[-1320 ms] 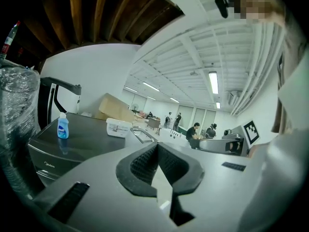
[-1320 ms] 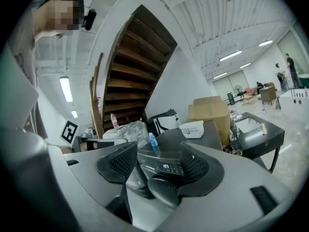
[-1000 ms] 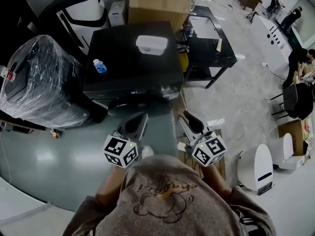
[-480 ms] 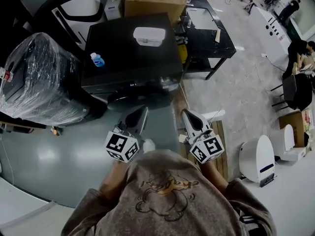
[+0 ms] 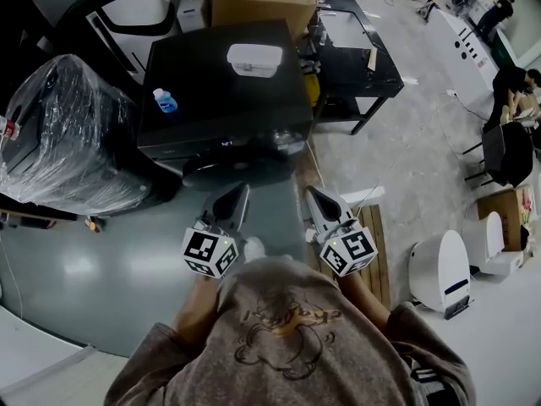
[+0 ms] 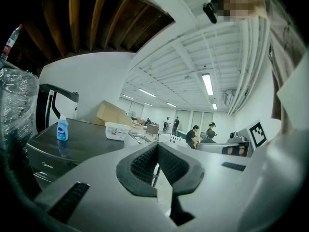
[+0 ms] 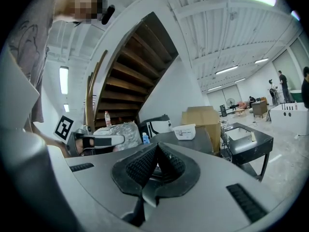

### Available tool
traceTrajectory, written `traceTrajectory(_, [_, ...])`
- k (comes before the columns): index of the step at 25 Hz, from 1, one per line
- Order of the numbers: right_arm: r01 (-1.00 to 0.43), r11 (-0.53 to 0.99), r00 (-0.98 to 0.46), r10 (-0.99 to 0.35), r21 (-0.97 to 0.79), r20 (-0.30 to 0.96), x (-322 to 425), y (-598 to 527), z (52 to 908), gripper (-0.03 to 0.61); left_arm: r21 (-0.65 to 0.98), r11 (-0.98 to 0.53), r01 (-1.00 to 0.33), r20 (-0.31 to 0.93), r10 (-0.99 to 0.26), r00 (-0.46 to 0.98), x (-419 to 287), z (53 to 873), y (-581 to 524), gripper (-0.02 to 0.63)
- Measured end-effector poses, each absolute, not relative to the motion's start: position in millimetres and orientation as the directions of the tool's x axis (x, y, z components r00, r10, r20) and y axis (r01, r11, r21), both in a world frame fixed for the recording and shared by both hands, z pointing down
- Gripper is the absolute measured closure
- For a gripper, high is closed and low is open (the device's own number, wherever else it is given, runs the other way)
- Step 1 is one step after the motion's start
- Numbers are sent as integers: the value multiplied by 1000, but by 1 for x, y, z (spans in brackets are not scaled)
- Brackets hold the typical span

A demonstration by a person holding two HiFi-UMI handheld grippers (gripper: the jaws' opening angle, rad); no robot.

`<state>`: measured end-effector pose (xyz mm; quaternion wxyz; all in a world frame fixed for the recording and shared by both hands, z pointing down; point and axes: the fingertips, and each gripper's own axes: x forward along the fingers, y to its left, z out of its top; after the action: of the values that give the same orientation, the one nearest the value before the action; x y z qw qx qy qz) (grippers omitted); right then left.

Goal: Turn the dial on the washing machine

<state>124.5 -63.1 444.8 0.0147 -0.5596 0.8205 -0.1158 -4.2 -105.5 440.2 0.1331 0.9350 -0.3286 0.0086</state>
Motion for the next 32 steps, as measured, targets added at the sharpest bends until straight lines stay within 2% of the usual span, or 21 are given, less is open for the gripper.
traceTrajectory(32, [-933, 315, -337, -934, -172, 119, 141, -75, 449, 577, 284, -710, -645, 132, -637, 759, 0, 438, -103, 621])
